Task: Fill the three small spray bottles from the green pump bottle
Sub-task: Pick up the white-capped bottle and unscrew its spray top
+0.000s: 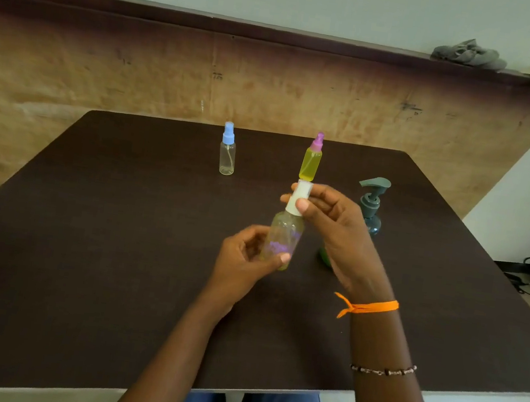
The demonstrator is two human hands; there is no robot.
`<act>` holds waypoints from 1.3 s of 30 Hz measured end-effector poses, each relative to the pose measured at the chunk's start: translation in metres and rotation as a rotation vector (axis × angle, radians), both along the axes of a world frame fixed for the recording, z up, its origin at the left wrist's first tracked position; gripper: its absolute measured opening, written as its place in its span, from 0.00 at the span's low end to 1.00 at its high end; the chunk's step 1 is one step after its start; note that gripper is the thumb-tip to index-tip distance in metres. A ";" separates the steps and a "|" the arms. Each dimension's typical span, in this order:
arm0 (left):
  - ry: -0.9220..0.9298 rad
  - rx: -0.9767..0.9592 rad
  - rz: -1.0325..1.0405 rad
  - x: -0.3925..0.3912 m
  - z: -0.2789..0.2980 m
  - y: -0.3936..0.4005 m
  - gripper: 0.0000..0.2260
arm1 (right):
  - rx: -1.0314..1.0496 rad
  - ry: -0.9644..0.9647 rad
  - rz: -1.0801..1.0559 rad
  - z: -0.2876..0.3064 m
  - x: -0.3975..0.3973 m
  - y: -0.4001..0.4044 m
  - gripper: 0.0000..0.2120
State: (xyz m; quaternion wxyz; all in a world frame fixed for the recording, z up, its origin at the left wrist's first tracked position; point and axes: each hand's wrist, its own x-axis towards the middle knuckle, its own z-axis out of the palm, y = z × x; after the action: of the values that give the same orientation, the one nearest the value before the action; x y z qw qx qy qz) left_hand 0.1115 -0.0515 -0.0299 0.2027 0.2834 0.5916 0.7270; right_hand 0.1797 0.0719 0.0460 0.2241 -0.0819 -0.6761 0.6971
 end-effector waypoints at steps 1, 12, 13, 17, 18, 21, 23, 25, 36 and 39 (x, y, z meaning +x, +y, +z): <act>0.048 -0.027 0.075 -0.002 -0.001 0.001 0.16 | 0.036 -0.011 -0.095 -0.003 -0.003 -0.004 0.11; -0.176 0.106 -0.260 -0.003 -0.001 -0.004 0.20 | -0.161 0.043 -0.141 -0.004 -0.007 -0.007 0.13; -0.256 0.173 -0.338 -0.003 -0.001 -0.006 0.24 | -0.217 0.056 -0.059 -0.003 -0.006 -0.004 0.15; -0.358 0.228 -0.227 -0.003 0.001 -0.005 0.28 | -0.206 0.061 0.058 0.000 -0.005 -0.003 0.21; -0.257 0.159 -0.100 -0.004 0.000 -0.002 0.25 | -0.154 0.030 0.009 0.000 -0.007 -0.006 0.21; 0.014 0.058 0.166 -0.004 -0.004 0.002 0.20 | 0.034 -0.050 -0.234 -0.008 -0.015 -0.015 0.14; 0.086 0.089 0.202 -0.004 -0.006 0.002 0.20 | 0.109 -0.060 -0.321 -0.010 -0.016 -0.017 0.10; 0.109 0.099 0.192 -0.003 -0.005 0.001 0.20 | 0.081 -0.033 -0.294 -0.009 -0.013 -0.018 0.10; -0.222 0.168 -0.326 -0.001 -0.003 -0.006 0.22 | -0.104 0.143 -0.087 0.006 0.005 -0.007 0.17; -0.227 0.129 -0.397 0.000 -0.004 -0.005 0.26 | -0.153 0.237 -0.096 0.016 0.009 -0.002 0.18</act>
State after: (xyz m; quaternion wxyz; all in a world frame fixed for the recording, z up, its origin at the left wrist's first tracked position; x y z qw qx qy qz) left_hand 0.1120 -0.0561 -0.0334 0.3884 0.3231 0.4502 0.7362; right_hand 0.1888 0.0700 0.0625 0.3285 -0.0482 -0.5852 0.7398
